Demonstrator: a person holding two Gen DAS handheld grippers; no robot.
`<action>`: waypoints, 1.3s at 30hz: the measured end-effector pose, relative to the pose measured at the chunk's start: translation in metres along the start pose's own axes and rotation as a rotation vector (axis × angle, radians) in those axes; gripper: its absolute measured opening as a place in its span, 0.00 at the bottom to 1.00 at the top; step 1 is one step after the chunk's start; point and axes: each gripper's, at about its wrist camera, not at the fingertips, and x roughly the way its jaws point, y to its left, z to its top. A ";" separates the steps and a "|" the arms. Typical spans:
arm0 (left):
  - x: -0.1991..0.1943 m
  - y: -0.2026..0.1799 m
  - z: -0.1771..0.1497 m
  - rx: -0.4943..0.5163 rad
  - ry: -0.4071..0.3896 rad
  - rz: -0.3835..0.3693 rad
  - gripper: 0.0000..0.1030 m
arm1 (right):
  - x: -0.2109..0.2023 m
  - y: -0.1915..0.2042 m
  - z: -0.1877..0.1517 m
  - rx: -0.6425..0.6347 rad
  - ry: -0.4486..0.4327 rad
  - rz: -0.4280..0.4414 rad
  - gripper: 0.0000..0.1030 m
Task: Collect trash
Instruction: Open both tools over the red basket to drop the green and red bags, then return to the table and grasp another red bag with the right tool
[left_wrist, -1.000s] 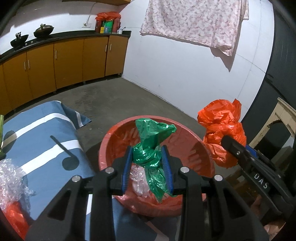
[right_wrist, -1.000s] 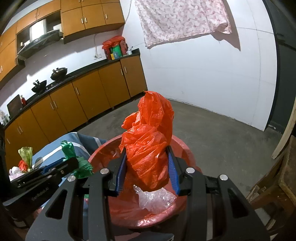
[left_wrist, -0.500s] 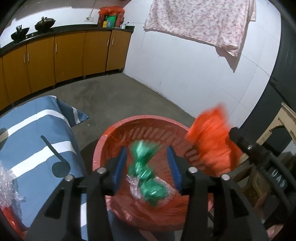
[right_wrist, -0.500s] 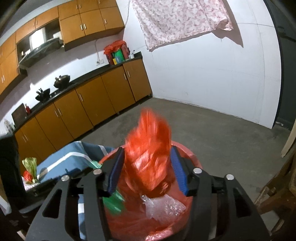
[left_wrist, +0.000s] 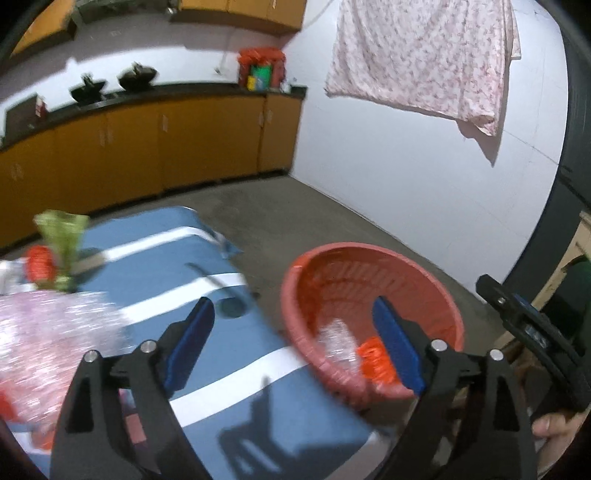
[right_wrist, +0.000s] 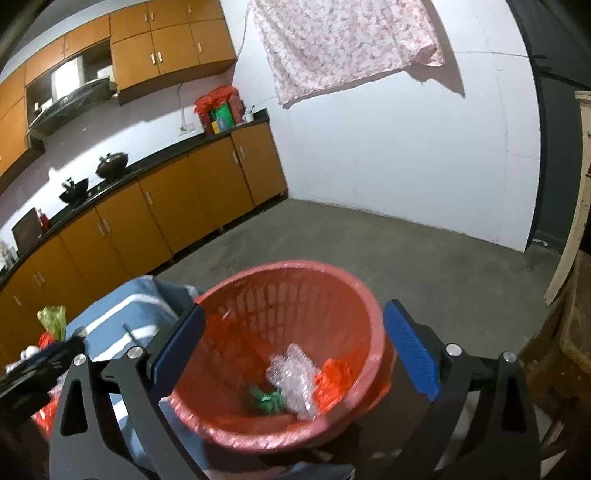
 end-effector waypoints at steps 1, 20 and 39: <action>-0.014 0.006 -0.006 0.013 -0.018 0.039 0.84 | 0.000 0.007 -0.004 -0.009 0.012 0.018 0.94; -0.176 0.188 -0.096 -0.268 -0.051 0.587 0.84 | -0.047 0.222 -0.088 -0.395 0.187 0.433 0.75; -0.167 0.222 -0.087 -0.304 -0.062 0.489 0.84 | -0.025 0.263 -0.130 -0.539 0.320 0.424 0.14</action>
